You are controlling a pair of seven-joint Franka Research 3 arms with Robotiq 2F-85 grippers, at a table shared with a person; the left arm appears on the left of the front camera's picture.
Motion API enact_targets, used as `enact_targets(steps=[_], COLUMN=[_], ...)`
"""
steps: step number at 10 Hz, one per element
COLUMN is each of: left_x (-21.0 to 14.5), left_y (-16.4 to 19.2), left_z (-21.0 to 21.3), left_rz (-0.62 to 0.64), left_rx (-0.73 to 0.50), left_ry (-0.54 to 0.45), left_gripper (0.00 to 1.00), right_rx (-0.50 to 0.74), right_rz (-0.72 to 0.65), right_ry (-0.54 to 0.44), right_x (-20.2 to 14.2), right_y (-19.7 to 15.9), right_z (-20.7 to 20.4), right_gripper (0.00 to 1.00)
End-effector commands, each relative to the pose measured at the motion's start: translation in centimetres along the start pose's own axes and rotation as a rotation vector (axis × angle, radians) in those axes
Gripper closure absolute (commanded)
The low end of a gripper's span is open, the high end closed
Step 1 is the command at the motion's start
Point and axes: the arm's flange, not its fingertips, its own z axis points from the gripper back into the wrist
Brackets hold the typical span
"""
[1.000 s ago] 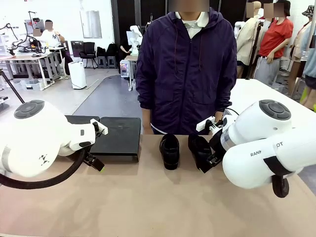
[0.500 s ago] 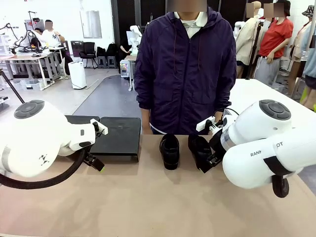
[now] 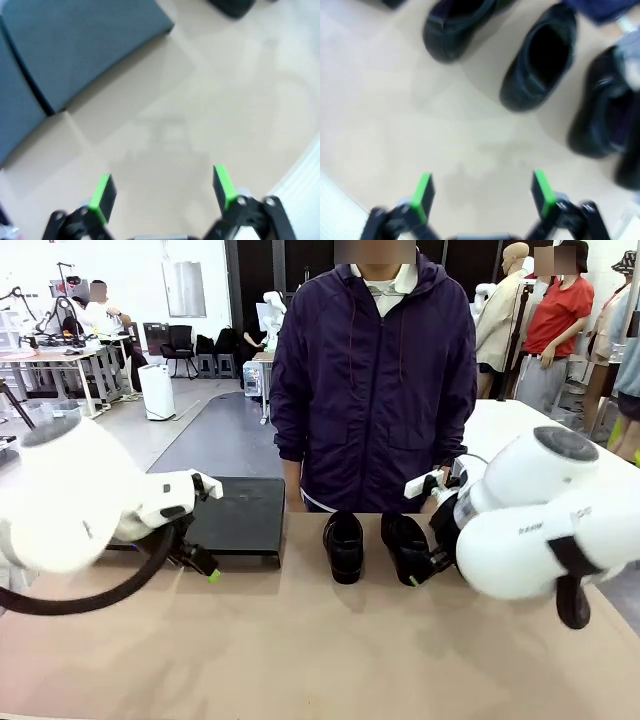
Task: Organize the shoes by placing them on the stand.
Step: Pick up one Shoe and place it in the middle of the table.
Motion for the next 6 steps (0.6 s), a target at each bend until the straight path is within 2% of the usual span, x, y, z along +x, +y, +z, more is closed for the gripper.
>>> enact_targets(steps=[1, 2, 3, 4, 5, 6], left_x=[0.9, 0.6, 0.0, -1.4, -3.0, -4.7], left_y=[3.5, 4.0, 4.4, 6.5, 8.8, 10.5], left_z=[7.3, 11.0, 13.8, 18.4, 21.8, 23.9], left_rz=[0.074, 0.079, 0.068, 0.077, 0.121, 0.192], left_rx=[-0.029, -0.070, -0.039, -0.114, -0.180, -0.192], left_ry=[0.051, 0.047, 0.029, 0.051, -0.002, -0.050], left_gripper=[0.00, 0.00, 0.00, 0.00, 0.00, 0.00], right_rx=[0.026, 0.056, 0.087, 0.071, 0.080, 0.059], right_rz=[-0.128, -0.125, -0.145, -0.213, -0.280, -0.353], right_ry=[0.016, 0.001, -0.014, -0.047, -0.100, -0.144], right_x=[0.2, -0.9, -2.0, -4.3, -6.8, -9.1], right_y=[-2.1, -3.5, -5.0, -6.8, -8.3, -9.5], right_z=[10.2, 14.4, 17.5, 21.1, 23.4, 24.6], right_gripper=[0.00, 0.00, 0.00, 0.00, 0.00, 0.00])
